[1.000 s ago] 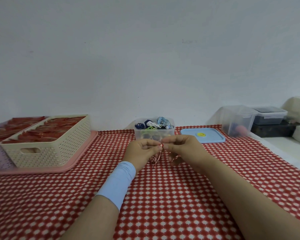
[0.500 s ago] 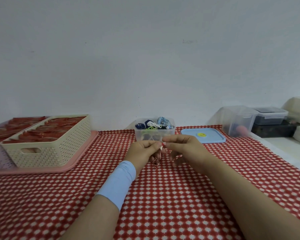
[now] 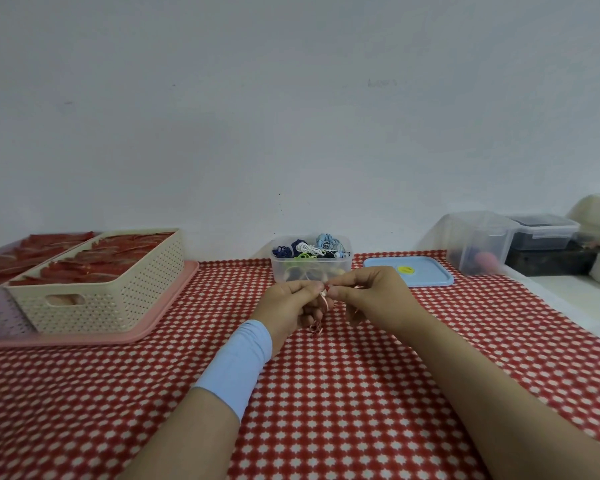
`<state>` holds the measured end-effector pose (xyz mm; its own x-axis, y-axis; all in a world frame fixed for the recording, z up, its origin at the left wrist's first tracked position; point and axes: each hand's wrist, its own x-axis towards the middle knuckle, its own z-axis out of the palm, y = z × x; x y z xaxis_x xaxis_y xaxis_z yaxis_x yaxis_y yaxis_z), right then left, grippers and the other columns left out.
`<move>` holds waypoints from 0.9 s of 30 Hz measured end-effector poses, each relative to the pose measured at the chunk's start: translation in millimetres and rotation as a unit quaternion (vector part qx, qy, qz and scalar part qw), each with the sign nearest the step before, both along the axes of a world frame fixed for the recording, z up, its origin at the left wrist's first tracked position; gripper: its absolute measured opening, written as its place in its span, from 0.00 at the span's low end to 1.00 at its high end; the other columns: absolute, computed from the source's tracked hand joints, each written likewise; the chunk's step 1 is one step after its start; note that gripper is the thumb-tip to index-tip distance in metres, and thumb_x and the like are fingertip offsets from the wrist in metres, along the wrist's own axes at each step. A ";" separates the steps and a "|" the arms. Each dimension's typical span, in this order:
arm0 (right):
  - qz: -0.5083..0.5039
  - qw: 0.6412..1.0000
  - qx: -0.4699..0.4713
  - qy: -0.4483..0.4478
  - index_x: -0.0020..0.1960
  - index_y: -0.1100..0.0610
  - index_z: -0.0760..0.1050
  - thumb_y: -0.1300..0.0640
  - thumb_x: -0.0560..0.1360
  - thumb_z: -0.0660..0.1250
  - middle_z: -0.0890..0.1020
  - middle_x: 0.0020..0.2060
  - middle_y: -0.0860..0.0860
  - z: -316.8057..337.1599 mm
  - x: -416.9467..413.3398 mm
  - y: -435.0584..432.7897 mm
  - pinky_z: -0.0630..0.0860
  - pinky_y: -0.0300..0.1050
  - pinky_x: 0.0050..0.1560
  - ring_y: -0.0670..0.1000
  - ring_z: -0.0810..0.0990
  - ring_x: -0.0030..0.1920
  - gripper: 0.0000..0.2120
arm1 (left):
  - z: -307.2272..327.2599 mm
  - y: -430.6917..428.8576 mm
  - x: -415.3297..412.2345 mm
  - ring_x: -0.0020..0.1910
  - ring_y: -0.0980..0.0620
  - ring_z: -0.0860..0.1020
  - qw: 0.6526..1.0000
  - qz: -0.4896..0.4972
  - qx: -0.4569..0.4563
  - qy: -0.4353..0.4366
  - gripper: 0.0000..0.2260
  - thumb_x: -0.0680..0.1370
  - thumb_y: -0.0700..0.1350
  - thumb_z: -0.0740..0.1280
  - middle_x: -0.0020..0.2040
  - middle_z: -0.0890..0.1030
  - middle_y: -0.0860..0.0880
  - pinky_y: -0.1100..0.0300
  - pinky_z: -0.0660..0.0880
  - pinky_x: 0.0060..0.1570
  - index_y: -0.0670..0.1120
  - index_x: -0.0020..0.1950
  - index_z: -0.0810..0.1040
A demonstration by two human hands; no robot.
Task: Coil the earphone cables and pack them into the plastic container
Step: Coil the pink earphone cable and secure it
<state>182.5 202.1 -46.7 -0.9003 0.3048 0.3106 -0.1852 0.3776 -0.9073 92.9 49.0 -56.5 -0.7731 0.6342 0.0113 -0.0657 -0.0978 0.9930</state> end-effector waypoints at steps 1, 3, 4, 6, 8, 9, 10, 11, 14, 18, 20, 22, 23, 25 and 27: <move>-0.001 1.000 0.004 0.001 0.46 0.55 0.86 0.61 0.75 0.75 0.84 0.28 0.49 -0.2 -0.2 0.4 0.81 0.46 0.32 0.52 0.79 0.28 0.02 | 0.3 -0.7 -0.3 0.31 0.53 0.76 1.000 -0.007 0.006 -0.004 0.09 0.80 0.42 0.67 0.37 0.82 0.44 0.64 0.73 0.32 0.37 0.52 0.83; -0.007 1.000 0.003 0.003 0.47 0.57 0.87 0.60 0.75 0.76 0.83 0.27 0.51 -1.0 -0.6 1.7 0.81 0.47 0.33 0.53 0.79 0.28 0.02 | -0.1 -1.9 -1.0 0.32 0.54 0.76 1.000 -0.021 0.011 -0.007 0.09 0.79 0.42 0.68 0.38 0.82 0.45 0.65 0.73 0.32 0.38 0.52 0.83; -0.011 1.000 0.000 0.005 0.47 0.57 0.87 0.60 0.75 0.76 0.83 0.27 0.52 -1.4 -1.0 2.3 0.81 0.48 0.34 0.53 0.79 0.28 0.02 | -0.9 -2.3 -1.6 0.33 0.54 0.76 1.000 -0.026 0.011 -0.006 0.09 0.79 0.42 0.68 0.38 0.82 0.46 0.65 0.73 0.33 0.38 0.52 0.83; -0.013 1.000 -0.003 0.010 0.48 0.57 0.87 0.60 0.74 0.76 0.83 0.27 0.54 -1.3 -1.2 3.2 0.81 0.49 0.34 0.53 0.79 0.27 0.03 | -2.5 -1.9 -2.6 0.33 0.55 0.76 1.000 -0.024 0.007 0.001 0.09 0.78 0.41 0.68 0.37 0.82 0.47 0.65 0.73 0.34 0.38 0.54 0.83; -0.003 1.000 -0.006 0.012 0.48 0.55 0.87 0.60 0.74 0.76 0.83 0.27 0.54 -0.3 -0.8 2.6 0.81 0.47 0.34 0.53 0.79 0.27 0.03 | -3.4 -1.3 -3.6 0.33 0.55 0.76 1.000 -0.015 -0.001 0.010 0.08 0.78 0.42 0.69 0.36 0.81 0.48 0.65 0.74 0.34 0.39 0.53 0.84; 0.004 1.000 -0.006 0.016 0.47 0.53 0.86 0.61 0.75 0.76 0.83 0.28 0.52 0.5 -0.2 1.6 0.80 0.46 0.33 0.52 0.79 0.27 0.04 | -3.8 -1.3 -4.2 0.33 0.55 0.76 1.000 -0.012 -0.005 0.014 0.08 0.78 0.42 0.69 0.36 0.81 0.48 0.65 0.74 0.34 0.40 0.52 0.84; 0.008 1.000 -0.005 0.020 0.47 0.51 0.86 0.62 0.75 0.75 0.83 0.28 0.50 1.1 0.2 1.0 0.80 0.45 0.32 0.51 0.79 0.27 0.06 | -4.1 -1.6 -4.6 0.33 0.55 0.76 1.000 -0.010 -0.009 0.018 0.07 0.78 0.43 0.69 0.36 0.81 0.48 0.64 0.74 0.34 0.41 0.51 0.85; 0.012 1.000 0.000 0.022 0.47 0.51 0.85 0.64 0.76 0.74 0.84 0.29 0.48 1.6 0.6 0.9 0.79 0.44 0.31 0.50 0.79 0.27 0.07 | -4.2 -2.0 -4.9 0.33 0.55 0.76 1.000 -0.009 -0.014 0.024 0.07 0.77 0.43 0.70 0.36 0.81 0.47 0.64 0.74 0.34 0.42 0.50 0.85; 0.013 1.000 0.016 0.015 0.45 0.55 0.85 0.65 0.76 0.72 0.84 0.29 0.47 1.3 0.5 0.8 0.79 0.44 0.31 0.50 0.79 0.27 0.07 | -4.3 -2.4 -4.9 0.33 0.55 0.76 0.999 -0.004 -0.028 0.035 0.06 0.77 0.44 0.71 0.35 0.81 0.48 0.64 0.74 0.35 0.43 0.49 0.85; 0.017 1.000 0.000 0.007 0.46 0.60 0.82 0.64 0.78 0.70 0.83 0.33 0.50 -0.1 -0.4 -2.2 0.80 0.46 0.31 0.53 0.79 0.28 0.04 | -4.3 -1.5 -3.3 0.33 0.55 0.76 0.999 -0.006 -0.025 0.032 0.08 0.76 0.44 0.71 0.36 0.82 0.48 0.64 0.74 0.35 0.41 0.52 0.84; 0.019 1.000 -0.020 0.000 0.48 0.63 0.80 0.63 0.80 0.68 0.82 0.36 0.52 0.0 -1.2 -4.1 0.79 0.48 0.31 0.54 0.79 0.29 0.04 | -4.2 -1.8 -3.2 0.33 0.55 0.76 0.999 -0.003 -0.027 0.031 0.09 0.76 0.45 0.72 0.37 0.81 0.47 0.64 0.74 0.36 0.41 0.52 0.85; 0.023 0.998 -0.052 -0.010 0.50 0.64 0.78 0.62 0.81 0.66 0.81 0.37 0.54 0.9 -2.2 -4.1 0.79 0.48 0.31 0.55 0.78 0.29 0.05 | -4.0 -2.2 -3.1 0.33 0.55 0.76 0.999 -0.001 -0.026 0.031 0.08 0.76 0.44 0.71 0.36 0.81 0.47 0.65 0.74 0.35 0.41 0.51 0.85; 0.025 0.997 -0.065 -0.013 0.51 0.63 0.78 0.63 0.81 0.65 0.81 0.37 0.54 1.5 -1.9 -3.6 0.79 0.48 0.31 0.55 0.78 0.29 0.04 | -4.0 -2.4 -3.1 0.33 0.55 0.76 0.999 -0.002 -0.022 0.029 0.08 0.76 0.44 0.71 0.36 0.81 0.47 0.65 0.74 0.35 0.41 0.50 0.85; 0.029 0.997 -0.077 -0.016 0.52 0.59 0.79 0.64 0.81 0.66 0.82 0.37 0.53 2.5 -0.7 -2.7 0.79 0.48 0.31 0.56 0.79 0.30 0.04 | -3.8 -2.4 -2.9 0.33 0.55 0.76 0.999 -0.003 -0.018 0.028 0.07 0.77 0.44 0.71 0.36 0.81 0.47 0.64 0.74 0.35 0.42 0.49 0.85; 0.031 0.997 -0.068 -0.017 0.52 0.58 0.80 0.64 0.80 0.67 0.83 0.37 0.52 1.7 0.3 -2.2 0.80 0.48 0.31 0.55 0.79 0.30 0.05 | -3.9 -2.5 -2.7 0.33 0.55 0.76 0.999 -0.002 -0.022 0.030 0.07 0.77 0.44 0.71 0.36 0.81 0.47 0.63 0.73 0.36 0.42 0.49 0.85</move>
<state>182.9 199.9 -45.1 -0.9282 0.2849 0.2394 -0.1731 0.2391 -0.9555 90.2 46.5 -60.4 -0.7691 0.6384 0.0295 -0.0066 -0.0540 0.9985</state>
